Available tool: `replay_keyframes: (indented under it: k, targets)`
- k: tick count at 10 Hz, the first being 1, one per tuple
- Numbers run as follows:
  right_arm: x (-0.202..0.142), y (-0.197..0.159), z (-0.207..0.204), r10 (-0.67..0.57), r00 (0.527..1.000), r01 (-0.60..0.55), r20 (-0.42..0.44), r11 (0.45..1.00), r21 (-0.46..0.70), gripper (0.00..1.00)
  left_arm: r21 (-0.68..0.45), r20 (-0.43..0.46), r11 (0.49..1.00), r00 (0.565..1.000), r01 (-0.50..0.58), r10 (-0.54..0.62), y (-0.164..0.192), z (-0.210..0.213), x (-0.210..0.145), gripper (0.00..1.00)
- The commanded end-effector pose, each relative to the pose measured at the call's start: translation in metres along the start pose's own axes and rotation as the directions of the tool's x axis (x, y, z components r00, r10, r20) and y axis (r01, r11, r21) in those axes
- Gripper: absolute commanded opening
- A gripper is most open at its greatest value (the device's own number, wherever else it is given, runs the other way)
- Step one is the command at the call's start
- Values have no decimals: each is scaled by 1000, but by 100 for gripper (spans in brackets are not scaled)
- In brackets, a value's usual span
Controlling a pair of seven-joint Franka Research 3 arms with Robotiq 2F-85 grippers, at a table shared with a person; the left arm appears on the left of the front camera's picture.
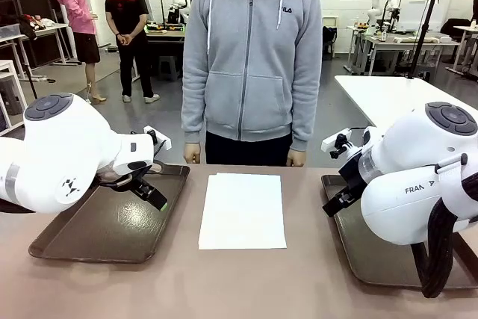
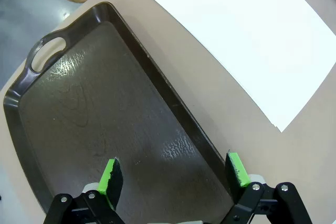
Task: Sort the A4 documents.
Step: Receive the A4 Paper.
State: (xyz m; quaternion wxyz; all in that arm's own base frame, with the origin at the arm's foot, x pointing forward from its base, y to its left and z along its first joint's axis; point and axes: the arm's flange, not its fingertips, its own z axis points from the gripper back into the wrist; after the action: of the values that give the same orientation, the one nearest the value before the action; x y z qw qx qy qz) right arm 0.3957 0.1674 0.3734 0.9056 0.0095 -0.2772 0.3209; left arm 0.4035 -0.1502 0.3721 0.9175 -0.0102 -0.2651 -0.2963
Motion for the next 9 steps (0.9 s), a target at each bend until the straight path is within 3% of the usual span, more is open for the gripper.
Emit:
replay_keyframes:
  k: [1, 4, 6, 9]
  targets:
    - [0, 0, 0, -1, 1000, 1, 0, 1000, 0, 100, 0, 0, 1000, 1000, 0, 0, 0, 0, 0, 100]
    - [0, 0, 0, 0, 1000, 0, 0, 1000, 0, 100, 0, 0, 1000, 1000, 0, 0, 0, 0, 0, 100]
    - [-22, -8, 46, -1, 996, -1, 92, 1000, 30, 100, -80, -63, 996, 997, 46, -51, 7, 44, -12, 100]
    - [-56, -49, 110, -59, 974, 26, 220, 988, 152, 100, -178, 82, 984, 997, 26, -12, 46, 110, -38, 100]
